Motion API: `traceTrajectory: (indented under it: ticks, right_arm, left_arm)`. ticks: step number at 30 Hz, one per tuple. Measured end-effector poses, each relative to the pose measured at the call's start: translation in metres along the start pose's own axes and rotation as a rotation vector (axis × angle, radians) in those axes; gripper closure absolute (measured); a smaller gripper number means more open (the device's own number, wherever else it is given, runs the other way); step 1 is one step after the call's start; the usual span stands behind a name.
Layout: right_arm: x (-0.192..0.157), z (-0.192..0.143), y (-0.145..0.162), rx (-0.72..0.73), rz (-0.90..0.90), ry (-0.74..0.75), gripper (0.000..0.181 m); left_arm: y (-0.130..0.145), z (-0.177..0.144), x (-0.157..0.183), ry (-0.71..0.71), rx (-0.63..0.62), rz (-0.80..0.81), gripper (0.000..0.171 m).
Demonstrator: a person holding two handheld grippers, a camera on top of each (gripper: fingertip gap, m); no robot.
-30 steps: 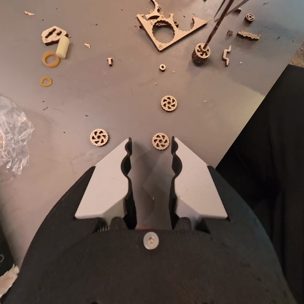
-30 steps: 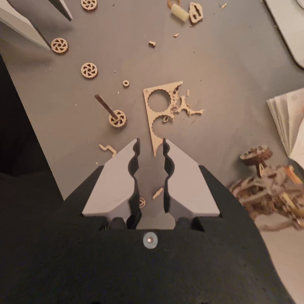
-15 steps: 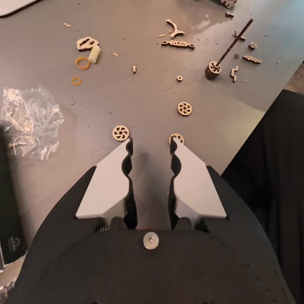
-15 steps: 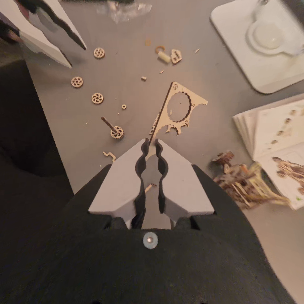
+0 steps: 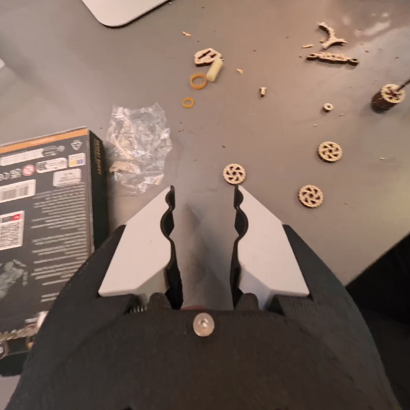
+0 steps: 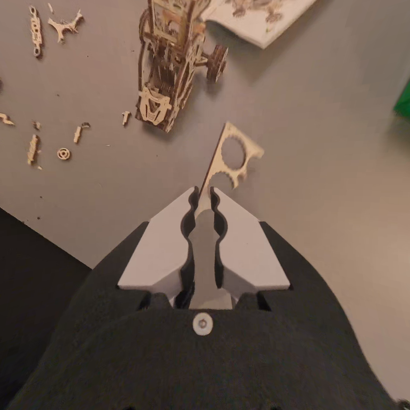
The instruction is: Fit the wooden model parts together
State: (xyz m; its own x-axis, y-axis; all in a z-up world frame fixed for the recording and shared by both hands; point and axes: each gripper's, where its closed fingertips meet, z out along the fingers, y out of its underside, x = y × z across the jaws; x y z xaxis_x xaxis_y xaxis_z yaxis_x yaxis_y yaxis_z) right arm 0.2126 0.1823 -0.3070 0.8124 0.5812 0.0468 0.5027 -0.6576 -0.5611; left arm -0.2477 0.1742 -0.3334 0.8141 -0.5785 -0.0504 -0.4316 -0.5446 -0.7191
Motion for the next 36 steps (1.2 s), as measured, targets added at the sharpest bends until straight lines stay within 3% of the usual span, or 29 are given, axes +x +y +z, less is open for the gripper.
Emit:
traceTrajectory:
  ticks: [4, 8, 11, 15, 17, 21, 23, 24, 26, 28, 29, 33, 36]
  right_arm:
    - [-0.004, 0.008, -0.002, 0.01, 0.043, -0.055, 0.156]
    - [-0.003, 0.002, -0.012, 0.065, 0.035, -0.043, 0.158]
    - [-0.004, 0.002, -0.011, 0.065, 0.031, -0.043, 0.159]
    - [-0.006, 0.001, -0.012, 0.074, 0.015, -0.041, 0.16]
    - [-0.006, -0.001, -0.016, 0.096, 0.011, -0.045, 0.163]
    - [-0.01, -0.007, -0.027, 0.149, 0.006, -0.064, 0.165]
    - [-0.013, -0.006, -0.028, 0.154, 0.005, -0.079, 0.166]
    - [-0.015, -0.006, -0.029, 0.158, 0.007, -0.09, 0.166]
    - [-0.017, -0.005, -0.029, 0.161, 0.008, -0.102, 0.166]
    - [-0.019, -0.006, -0.028, 0.159, 0.007, -0.106, 0.166]
    - [-0.019, -0.007, -0.029, 0.162, 0.006, -0.106, 0.166]
    - [-0.017, -0.011, -0.032, 0.183, 0.006, -0.101, 0.166]
    - [-0.018, -0.011, -0.034, 0.196, 0.01, -0.112, 0.166]
  left_arm:
    - [-0.017, 0.005, -0.032, -0.133, -0.008, 0.052, 0.119]
    - [-0.01, 0.03, -0.058, -0.204, -0.134, 0.098, 0.123]
    - [-0.011, 0.045, -0.055, -0.11, -0.168, 0.059, 0.171]
    - [-0.017, 0.044, -0.058, -0.129, -0.207, 0.132, 0.171]
    - [-0.035, 0.04, -0.041, -0.016, -0.119, 0.076, 0.171]
    - [-0.11, 0.002, -0.015, 0.352, 0.268, -0.243, 0.171]
    - [-0.136, -0.007, -0.021, 0.535, 0.366, -0.425, 0.171]
    - [-0.14, -0.004, -0.027, 0.606, 0.356, -0.503, 0.171]
    - [-0.126, 0.026, -0.055, 0.534, 0.236, -0.582, 0.167]
    - [-0.099, 0.052, -0.089, 0.374, 0.088, -0.631, 0.139]
    - [-0.098, 0.054, -0.098, 0.347, 0.089, -0.633, 0.131]
    - [-0.087, 0.034, -0.12, 0.175, 0.003, -0.478, 0.121]
    - [-0.046, 0.009, -0.135, 0.004, -0.199, -0.281, 0.095]
